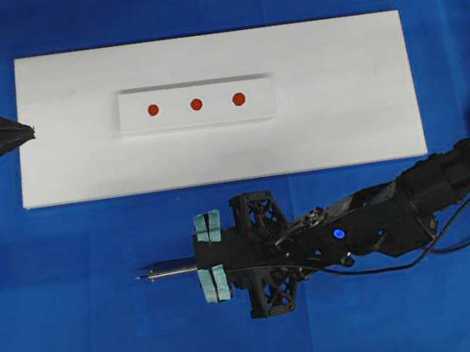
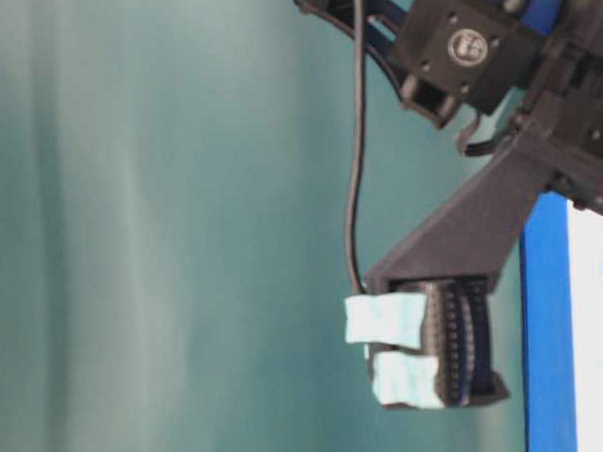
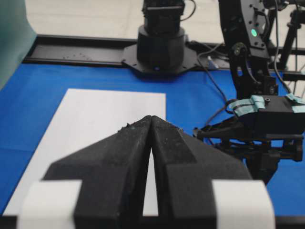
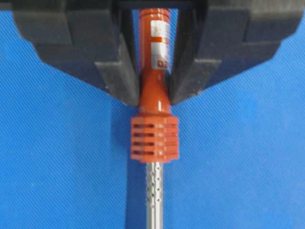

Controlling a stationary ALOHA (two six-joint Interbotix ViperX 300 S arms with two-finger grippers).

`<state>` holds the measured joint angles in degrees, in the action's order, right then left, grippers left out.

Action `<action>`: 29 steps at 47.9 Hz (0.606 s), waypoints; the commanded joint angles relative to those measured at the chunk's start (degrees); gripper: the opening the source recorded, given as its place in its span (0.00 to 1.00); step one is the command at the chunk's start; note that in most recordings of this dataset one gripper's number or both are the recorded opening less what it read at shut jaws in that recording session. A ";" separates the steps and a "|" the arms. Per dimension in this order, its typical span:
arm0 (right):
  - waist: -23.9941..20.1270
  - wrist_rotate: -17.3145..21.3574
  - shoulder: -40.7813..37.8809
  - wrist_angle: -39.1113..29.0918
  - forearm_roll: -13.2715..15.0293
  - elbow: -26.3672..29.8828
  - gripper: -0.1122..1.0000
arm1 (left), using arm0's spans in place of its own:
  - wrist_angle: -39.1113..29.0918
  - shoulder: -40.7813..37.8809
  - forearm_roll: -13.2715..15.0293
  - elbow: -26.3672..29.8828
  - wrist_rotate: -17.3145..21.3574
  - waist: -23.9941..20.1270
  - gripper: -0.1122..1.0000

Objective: Touch the tip of the soldering iron to the mark.
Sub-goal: 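Lower the soldering iron onto the blue table below the board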

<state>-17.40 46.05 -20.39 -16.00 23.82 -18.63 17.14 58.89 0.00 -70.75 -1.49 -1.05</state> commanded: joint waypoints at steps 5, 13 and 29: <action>0.09 0.00 0.70 0.70 -0.09 0.35 0.16 | 0.26 -0.26 -0.09 0.70 -0.09 -0.09 0.10; 0.09 0.00 0.79 0.70 0.00 0.35 0.18 | 0.26 -0.26 -0.09 0.70 -0.09 -0.09 0.10; 0.09 0.00 0.79 0.53 0.18 0.44 0.93 | 0.26 -0.26 0.00 0.70 -0.18 -0.09 0.10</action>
<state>-17.31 45.97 -20.65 -15.64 23.91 -18.72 17.14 58.80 0.00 -70.75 -1.58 -1.05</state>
